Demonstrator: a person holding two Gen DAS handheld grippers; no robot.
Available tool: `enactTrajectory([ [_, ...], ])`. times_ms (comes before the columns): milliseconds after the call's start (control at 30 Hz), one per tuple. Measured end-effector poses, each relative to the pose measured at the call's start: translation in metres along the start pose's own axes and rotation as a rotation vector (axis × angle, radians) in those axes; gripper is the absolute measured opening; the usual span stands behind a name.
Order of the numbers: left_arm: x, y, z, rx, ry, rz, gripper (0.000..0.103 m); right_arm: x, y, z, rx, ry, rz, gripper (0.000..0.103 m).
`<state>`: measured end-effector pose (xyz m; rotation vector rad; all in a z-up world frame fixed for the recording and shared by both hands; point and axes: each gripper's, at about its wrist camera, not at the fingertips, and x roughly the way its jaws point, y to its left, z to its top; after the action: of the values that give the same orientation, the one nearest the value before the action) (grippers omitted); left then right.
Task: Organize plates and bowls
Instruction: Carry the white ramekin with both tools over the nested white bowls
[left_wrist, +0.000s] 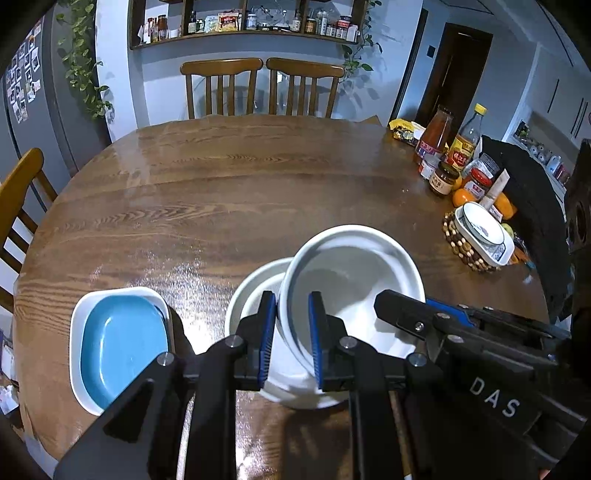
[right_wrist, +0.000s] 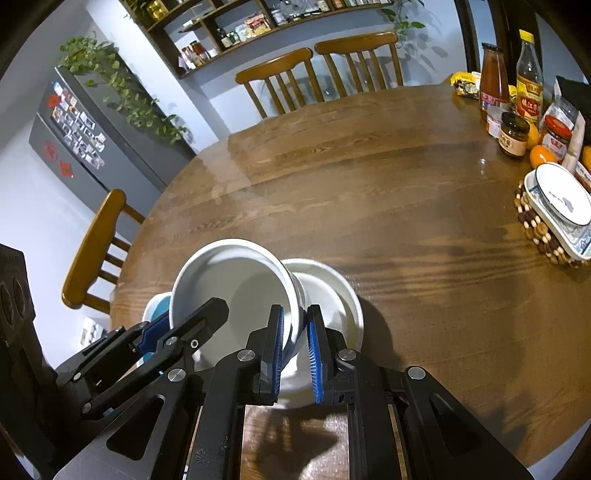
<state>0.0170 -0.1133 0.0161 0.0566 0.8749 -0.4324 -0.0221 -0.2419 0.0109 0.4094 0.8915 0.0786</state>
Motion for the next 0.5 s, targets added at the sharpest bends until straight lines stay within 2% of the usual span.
enactTrajectory([
  [500, 0.021, 0.009, -0.013, -0.026, 0.067, -0.004, 0.016, 0.024, -0.002, -0.012, 0.003, 0.063, -0.009, 0.015],
])
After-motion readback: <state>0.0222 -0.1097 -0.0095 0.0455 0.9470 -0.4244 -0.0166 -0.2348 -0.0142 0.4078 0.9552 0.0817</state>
